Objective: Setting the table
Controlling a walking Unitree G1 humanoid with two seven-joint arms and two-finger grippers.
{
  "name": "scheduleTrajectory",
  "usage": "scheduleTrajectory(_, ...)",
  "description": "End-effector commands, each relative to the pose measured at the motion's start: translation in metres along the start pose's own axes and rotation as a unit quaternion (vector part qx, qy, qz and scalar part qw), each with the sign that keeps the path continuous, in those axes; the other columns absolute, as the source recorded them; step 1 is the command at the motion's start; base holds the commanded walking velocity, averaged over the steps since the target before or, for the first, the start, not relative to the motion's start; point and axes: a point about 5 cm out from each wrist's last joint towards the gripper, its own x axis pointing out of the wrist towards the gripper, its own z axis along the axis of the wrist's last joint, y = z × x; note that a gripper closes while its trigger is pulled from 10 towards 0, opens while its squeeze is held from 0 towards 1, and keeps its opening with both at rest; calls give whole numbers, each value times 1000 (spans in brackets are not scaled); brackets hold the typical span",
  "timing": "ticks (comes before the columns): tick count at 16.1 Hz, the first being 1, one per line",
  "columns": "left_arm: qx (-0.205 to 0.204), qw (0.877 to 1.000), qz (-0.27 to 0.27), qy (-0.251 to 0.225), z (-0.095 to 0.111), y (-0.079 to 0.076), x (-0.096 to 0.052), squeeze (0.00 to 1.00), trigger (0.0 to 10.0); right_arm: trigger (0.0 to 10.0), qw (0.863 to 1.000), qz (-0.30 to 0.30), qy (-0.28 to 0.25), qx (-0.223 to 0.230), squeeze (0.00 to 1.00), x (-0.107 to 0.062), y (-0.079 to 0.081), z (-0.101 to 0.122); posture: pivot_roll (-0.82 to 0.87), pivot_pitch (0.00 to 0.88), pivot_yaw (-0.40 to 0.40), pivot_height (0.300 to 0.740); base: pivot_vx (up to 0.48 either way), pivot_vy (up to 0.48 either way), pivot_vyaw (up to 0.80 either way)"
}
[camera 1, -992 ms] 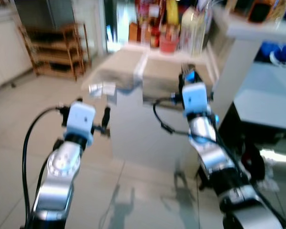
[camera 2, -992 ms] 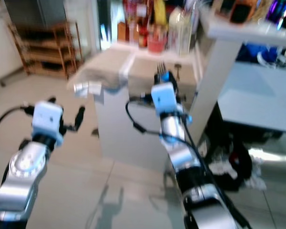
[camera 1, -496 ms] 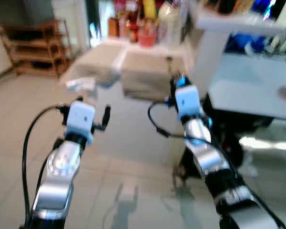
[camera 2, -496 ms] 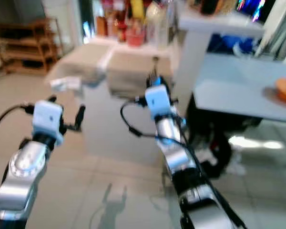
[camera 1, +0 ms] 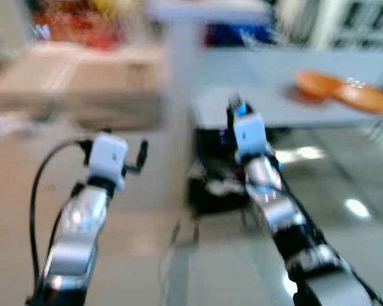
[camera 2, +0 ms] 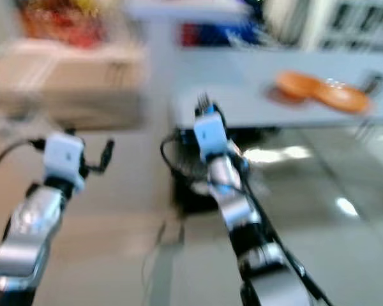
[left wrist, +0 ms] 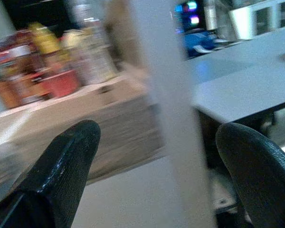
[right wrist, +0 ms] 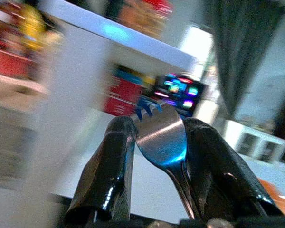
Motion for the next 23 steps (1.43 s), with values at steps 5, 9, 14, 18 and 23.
scheduleTrajectory(5,-9,1000,-4,-5,2,-11,3,0,10000,0,1000,-9,5,-7,0,1,-9,-4,76,0,-16,736,278,-388,0)
scheduleTrajectory(9,-11,1000,5,-5,3,-11,4,0,10000,0,1000,-6,2,-8,0,0,-9,-4,73,0,-14,736,278,-388,0)
scheduleTrajectory(14,-26,999,33,8,-3,-6,3,0,10000,0,1000,-1,7,-12,0,-3,-10,-7,66,0,-16,736,301,-371,0)
scheduleTrajectory(18,-34,998,52,17,-5,-5,4,0,10000,0,1000,8,9,-12,0,-5,-7,-8,64,0,-15,736,318,-355,0)
scheduleTrajectory(23,-34,997,60,28,-8,-4,6,0,10000,0,1000,10,9,-13,0,-7,-9,-8,56,0,-13,736,373,-298,0)
